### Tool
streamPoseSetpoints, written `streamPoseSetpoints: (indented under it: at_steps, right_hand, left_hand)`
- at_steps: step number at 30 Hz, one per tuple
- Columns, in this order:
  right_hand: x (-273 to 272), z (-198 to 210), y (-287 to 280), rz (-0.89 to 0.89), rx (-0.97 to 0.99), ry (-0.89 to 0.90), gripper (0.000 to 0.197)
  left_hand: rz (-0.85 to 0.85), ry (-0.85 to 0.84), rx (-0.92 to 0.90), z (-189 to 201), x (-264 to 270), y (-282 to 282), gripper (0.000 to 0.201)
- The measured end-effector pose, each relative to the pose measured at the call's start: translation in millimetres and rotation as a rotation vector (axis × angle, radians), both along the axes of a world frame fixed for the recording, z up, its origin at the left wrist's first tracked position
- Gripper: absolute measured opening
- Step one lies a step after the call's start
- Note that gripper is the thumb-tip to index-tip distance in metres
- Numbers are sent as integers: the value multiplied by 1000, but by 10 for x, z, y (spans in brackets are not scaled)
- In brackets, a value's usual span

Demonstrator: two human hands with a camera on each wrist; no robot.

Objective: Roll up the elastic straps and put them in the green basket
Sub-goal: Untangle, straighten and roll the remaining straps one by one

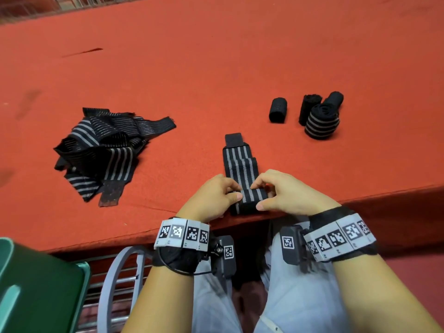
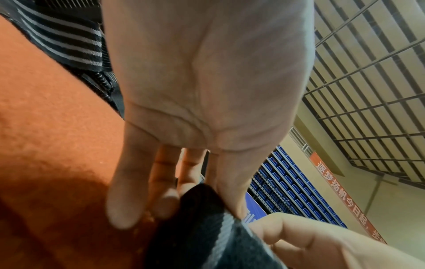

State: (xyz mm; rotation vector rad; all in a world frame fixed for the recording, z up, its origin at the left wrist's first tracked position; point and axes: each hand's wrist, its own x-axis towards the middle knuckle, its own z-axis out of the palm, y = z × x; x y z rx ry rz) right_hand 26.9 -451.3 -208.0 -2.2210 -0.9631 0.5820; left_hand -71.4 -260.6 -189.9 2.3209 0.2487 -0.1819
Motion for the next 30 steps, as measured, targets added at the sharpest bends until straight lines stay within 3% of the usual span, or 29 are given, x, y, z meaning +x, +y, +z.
streamPoseSetpoints:
  at_steps: [5, 10, 14, 18, 23, 27, 30]
  right_hand:
    - [97, -41, 40, 9, 0, 10, 31]
    - [135, -77, 43, -21, -19, 11, 33]
    - [98, -43, 48, -74, 38, 40, 23]
    - [32, 13, 49, -79, 46, 14, 19]
    - [-28, 27, 81, -33, -3, -87, 51]
    - [-40, 8, 111, -69, 24, -135, 47]
    - [-41, 43, 58, -56, 18, -65, 46]
  left_hand:
    - [-22, -98, 24, -62, 19, 37, 10]
    - [-51, -64, 68, -49, 31, 62, 46]
    - [-37, -73, 131, -82, 41, 37, 56]
    - [-49, -75, 134, -100, 25, 42, 54]
    - [-28, -94, 98, -68, -26, 42, 44]
    - [-60, -69, 96, -30, -32, 42, 37]
    - [-78, -14, 52, -20, -58, 68, 32]
